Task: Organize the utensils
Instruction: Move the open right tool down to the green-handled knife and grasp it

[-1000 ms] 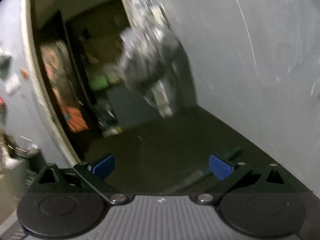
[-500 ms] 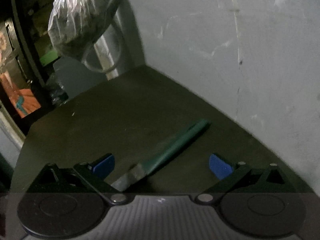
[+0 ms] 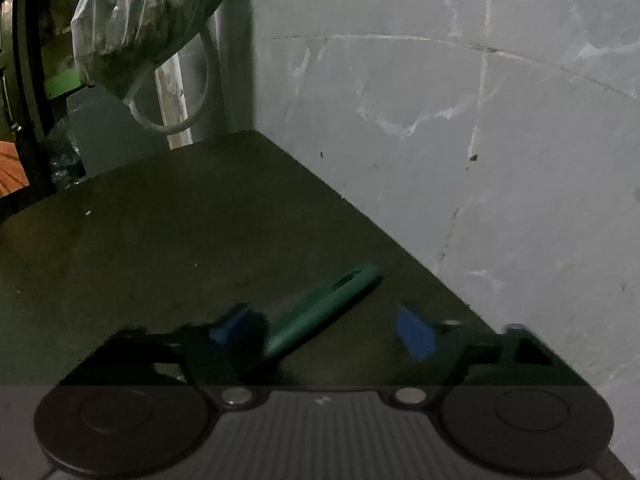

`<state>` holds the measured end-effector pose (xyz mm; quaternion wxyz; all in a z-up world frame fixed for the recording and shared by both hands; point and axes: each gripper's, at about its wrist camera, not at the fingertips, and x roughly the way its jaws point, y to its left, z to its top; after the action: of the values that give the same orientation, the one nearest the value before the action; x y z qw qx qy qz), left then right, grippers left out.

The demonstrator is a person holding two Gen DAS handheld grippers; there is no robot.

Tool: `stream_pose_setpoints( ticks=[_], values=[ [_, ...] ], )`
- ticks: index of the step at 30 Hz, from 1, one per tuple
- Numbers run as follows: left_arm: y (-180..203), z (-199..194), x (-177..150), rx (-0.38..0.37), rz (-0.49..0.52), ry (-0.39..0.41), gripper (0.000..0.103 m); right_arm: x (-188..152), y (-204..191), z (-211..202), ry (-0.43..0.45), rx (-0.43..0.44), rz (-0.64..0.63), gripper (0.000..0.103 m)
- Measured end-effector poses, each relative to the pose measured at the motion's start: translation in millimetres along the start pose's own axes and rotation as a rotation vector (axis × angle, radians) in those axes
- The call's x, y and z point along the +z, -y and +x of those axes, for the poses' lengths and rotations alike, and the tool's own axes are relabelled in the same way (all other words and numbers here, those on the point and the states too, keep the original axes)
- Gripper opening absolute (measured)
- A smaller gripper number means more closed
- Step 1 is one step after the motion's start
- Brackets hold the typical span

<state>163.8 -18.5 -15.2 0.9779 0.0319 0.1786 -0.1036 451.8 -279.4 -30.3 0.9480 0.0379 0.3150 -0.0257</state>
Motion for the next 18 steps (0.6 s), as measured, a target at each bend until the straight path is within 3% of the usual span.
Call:
stream_pose_setpoints(
  ticks=[1, 7, 18],
  values=[
    [0, 1, 0, 0.001, 0.0, 0.0, 0.076, 0, 1, -2, 0.001, 0.011, 0.002, 0.053],
    [2, 2, -1, 0.003, 0.002, 0.0, 0.076, -5, 8, -13, -0.012, 0.099, 0.029, 0.023],
    [2, 2, -1, 0.004, 0.002, 0.0, 0.076, -49, -8, -78, -0.112, 0.38, -0.065, 0.016]
  ],
)
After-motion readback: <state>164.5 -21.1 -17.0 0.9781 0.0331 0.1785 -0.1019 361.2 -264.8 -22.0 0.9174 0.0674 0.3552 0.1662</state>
